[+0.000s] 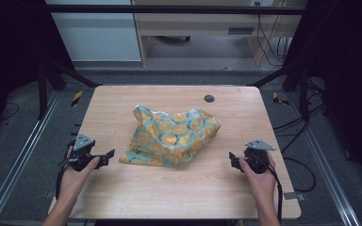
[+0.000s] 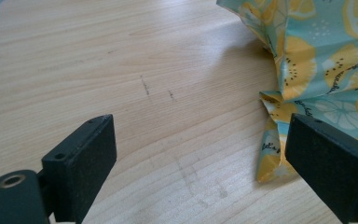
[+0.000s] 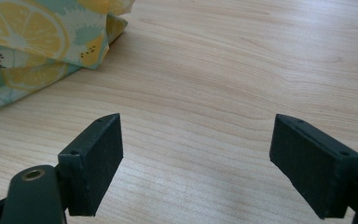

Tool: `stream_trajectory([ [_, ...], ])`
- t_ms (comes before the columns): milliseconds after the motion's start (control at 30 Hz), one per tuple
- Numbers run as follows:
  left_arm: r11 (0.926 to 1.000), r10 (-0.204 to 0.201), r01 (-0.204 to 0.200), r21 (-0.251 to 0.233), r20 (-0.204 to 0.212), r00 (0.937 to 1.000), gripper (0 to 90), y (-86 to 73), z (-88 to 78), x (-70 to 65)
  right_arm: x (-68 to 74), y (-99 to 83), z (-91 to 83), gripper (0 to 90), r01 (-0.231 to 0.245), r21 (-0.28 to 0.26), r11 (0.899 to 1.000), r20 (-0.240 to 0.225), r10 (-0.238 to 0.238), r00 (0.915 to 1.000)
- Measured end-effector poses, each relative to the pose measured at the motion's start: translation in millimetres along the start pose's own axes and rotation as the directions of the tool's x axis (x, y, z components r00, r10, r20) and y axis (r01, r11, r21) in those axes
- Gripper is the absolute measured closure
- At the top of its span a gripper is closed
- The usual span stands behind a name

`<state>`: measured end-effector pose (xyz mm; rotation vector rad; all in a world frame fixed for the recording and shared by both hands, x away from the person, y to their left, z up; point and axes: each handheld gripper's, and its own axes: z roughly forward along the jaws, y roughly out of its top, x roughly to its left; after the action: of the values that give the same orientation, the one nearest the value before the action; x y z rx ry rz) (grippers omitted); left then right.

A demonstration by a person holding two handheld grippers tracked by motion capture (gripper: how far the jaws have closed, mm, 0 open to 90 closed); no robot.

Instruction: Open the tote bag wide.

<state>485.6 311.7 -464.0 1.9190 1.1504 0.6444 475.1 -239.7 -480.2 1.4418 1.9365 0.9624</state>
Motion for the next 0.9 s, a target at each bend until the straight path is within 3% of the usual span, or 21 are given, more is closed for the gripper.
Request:
stream_trajectory([
  [133, 1.0000, 0.008, -0.008, -0.001, 0.011, 0.9999, 7.9, 0.3, 0.1, -5.2, -1.1, 3.1, -2.9, 14.5, -0.031, 0.006, 0.999, -0.005, 0.031, 0.9995],
  [300, 0.9998, 0.020, -0.019, -0.004, 0.017, 0.9997, 7.9, 0.8, 0.7, -9.8, 2.2, 16.5, -10.4, 14.2, -0.011, -0.003, 1.000, -0.013, 0.011, 0.9999],
  [333, 0.9997, 0.023, -0.022, -0.007, 0.017, 0.9996, 7.9, 1.3, 0.2, -11.0, 3.8, 25.5, -13.9, 14.6, -0.005, -0.004, 1.000, -0.035, 0.005, 0.9994],
  [567, 0.9997, 0.021, -0.021, -0.013, 0.015, 0.9997, 7.9, 1.9, -0.3, -11.5, 7.7, 58.2, -22.3, 15.7, 0.039, -0.004, 0.999, -0.075, -0.039, 0.9964],
  [633, 0.9997, 0.023, -0.023, -0.009, 0.013, 0.9997, 7.9, 1.9, 0.2, -10.8, 12.4, 76.4, -24.1, 18.4, 0.071, -0.005, 0.997, -0.100, -0.071, 0.9925],
  [733, 0.9996, 0.027, -0.027, -0.007, 0.016, 0.9995, 7.9, 1.8, 0.5, -10.7, 17.0, 89.8, -24.1, 23.0, 0.097, -0.006, 0.995, -0.120, -0.097, 0.9880],
  [900, 0.9992, 0.039, -0.039, -0.004, 0.018, 0.9991, 8.1, 2.4, 0.6, -13.3, 29.1, 125.6, -22.6, 28.8, 0.123, -0.013, 0.992, -0.166, -0.123, 0.9783],
])
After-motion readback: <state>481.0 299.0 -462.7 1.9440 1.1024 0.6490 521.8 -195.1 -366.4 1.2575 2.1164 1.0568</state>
